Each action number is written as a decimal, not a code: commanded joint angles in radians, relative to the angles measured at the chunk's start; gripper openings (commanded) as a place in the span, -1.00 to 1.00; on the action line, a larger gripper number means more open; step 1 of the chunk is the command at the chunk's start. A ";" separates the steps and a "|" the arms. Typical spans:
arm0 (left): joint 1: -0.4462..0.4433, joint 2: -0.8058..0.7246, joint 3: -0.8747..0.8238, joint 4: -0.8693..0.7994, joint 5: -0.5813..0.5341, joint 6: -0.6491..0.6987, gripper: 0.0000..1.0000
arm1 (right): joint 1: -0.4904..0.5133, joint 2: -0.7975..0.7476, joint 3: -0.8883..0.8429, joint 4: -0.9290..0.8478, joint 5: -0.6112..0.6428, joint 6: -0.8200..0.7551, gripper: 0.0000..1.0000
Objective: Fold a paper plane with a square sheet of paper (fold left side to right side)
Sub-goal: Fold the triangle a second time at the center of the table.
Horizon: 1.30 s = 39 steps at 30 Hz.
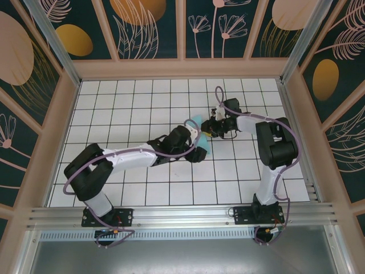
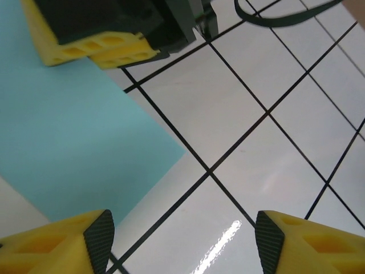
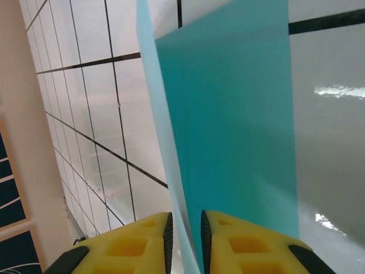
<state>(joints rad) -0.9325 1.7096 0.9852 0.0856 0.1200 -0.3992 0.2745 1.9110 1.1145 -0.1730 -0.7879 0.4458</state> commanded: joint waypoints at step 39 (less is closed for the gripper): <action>-0.088 0.236 0.256 -0.198 -0.373 0.075 -0.01 | 0.026 -0.085 0.000 0.005 -0.041 0.094 -0.51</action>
<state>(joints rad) -1.0138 1.9404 1.2224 -0.0837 -0.2329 -0.3313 0.2962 1.8523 1.1145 -0.1612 -0.8375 0.5411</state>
